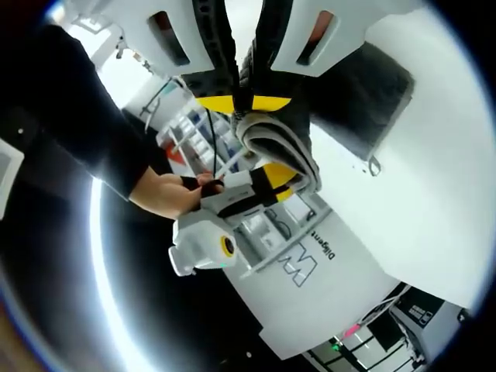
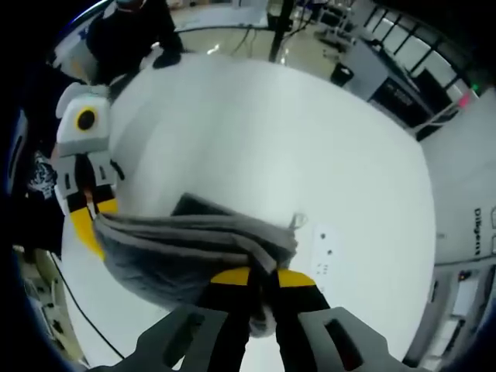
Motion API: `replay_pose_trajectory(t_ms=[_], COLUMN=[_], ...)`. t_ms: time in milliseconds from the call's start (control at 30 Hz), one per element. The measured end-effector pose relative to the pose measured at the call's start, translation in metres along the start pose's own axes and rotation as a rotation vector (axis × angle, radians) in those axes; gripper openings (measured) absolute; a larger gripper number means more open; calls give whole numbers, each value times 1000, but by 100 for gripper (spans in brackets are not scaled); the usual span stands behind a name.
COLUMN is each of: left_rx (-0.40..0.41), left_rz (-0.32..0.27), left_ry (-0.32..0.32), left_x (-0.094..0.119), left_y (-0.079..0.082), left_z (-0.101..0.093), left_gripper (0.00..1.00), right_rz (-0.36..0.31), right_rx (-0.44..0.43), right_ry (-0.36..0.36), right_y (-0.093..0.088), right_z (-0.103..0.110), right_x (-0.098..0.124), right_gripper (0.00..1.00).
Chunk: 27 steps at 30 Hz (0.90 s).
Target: Open the folded towel by lifting each exposed corner and separating the folded layers until the towel lies flat within the target outline without major curled edges
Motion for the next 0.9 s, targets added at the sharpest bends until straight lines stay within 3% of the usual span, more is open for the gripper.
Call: replay_pose_trajectory(t_ms=[900], left_rx=[-31], left_rz=[13], left_ry=[-15], left_x=[-6], left_y=[-6], left_z=[-9], left_gripper=[2], right_rz=[-66], right_rx=[-18], right_ry=[-56], right_y=[-17], right_z=[5], right_x=[12], right_gripper=[5])
Point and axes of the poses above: the point that each gripper's makers call its tool centre point, and the gripper's own axes: x roughly backward along the fingers, z roughly to its left, y roughly out of its top, the point moved 8 cm from there along x, roughly backward along the fingers, and after that the axes turned 13 degrees about -y, right-handed, at the moved point
